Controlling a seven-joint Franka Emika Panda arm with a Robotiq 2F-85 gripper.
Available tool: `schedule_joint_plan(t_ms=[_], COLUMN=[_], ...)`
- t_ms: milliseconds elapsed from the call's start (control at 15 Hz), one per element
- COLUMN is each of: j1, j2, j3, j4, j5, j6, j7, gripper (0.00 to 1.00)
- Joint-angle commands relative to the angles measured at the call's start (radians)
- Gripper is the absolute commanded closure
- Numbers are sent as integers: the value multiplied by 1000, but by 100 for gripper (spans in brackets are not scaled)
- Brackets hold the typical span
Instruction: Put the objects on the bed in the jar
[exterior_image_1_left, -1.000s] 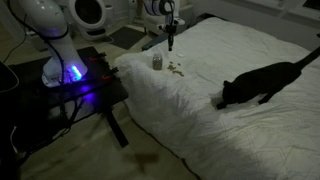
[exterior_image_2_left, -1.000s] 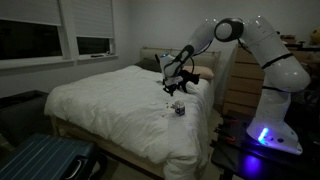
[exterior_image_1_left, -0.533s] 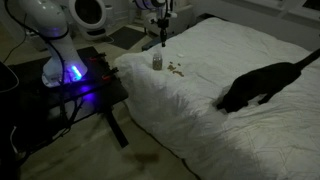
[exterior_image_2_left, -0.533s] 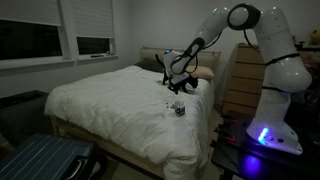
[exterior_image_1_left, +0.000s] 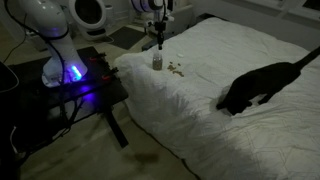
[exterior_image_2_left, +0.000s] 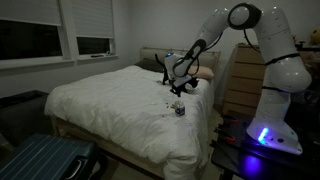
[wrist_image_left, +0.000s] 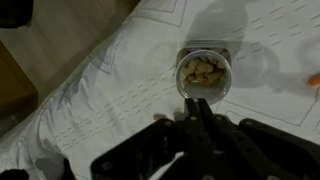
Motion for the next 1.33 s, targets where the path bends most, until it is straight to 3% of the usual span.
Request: schedule_joint_plan(t_ms=[0,867,933,1000,1133,1267], j1=[-32,-99,-98,-93,-89,-85], j2=[-8,66,68,70,73,74], j3=[22,58,56,53,50,48], j4=[-28,-14,-15,-17,-19,-19], j5=[9,132,130,125,122,121], j6=[35,101,111,120,135,140], j7=[-29,-194,-203,-201,-209,-207], gripper=[99,99,93,68,64,49])
